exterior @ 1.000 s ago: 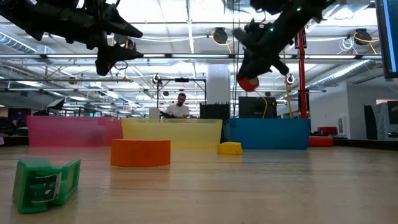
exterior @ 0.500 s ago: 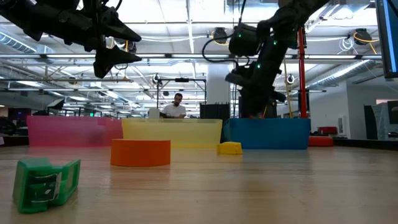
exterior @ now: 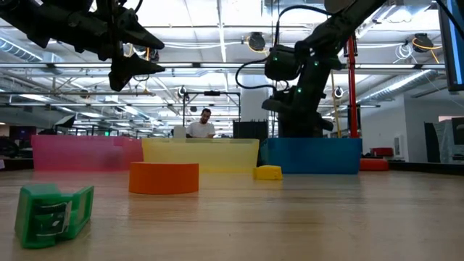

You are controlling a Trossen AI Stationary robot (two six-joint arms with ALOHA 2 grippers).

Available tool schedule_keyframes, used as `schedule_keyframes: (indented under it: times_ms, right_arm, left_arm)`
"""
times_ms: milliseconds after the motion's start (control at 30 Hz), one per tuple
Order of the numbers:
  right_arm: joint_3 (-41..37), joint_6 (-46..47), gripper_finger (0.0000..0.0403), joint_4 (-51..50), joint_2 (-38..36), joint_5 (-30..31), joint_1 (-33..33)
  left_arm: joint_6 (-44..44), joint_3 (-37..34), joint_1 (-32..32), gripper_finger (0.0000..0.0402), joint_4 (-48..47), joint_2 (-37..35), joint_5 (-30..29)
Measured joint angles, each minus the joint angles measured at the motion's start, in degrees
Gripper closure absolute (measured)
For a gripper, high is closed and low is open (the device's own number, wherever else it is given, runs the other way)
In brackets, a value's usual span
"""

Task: Pick and place Stapler, Stapler remover, tape
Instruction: Put the red tape into the blue bin, then put the orange tape into the blue bin

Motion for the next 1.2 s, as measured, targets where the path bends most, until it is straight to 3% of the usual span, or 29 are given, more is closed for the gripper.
schedule_keyframes:
  times_ms: [267, 700, 1033, 1200]
  right_arm:
    - [0.0, -1.3, 0.0347, 1.6, 0.0, -0.1, 0.0]
    - [0.0, -1.4, 0.0258, 2.7, -0.5, -0.1, 0.0]
    - [0.0, -6.5, 0.0272, 8.8, -11.4, 1.1, 4.7]
    - [-0.4, -9.2, 0.0277, 9.7, -17.8, 9.6, 10.4]
  left_arm:
    - [1.1, 0.0, 0.0, 0.0179, 0.0, 0.0, 0.0]
    - [2.6, 0.0, 0.0, 0.0179, 0.0, 0.0, 0.0]
    - [4.6, 0.0, -3.6, 0.0179, 0.0, 0.0, -0.1]
    - [4.6, 0.0, -7.9, 0.0179, 0.0, 0.0, -3.3]
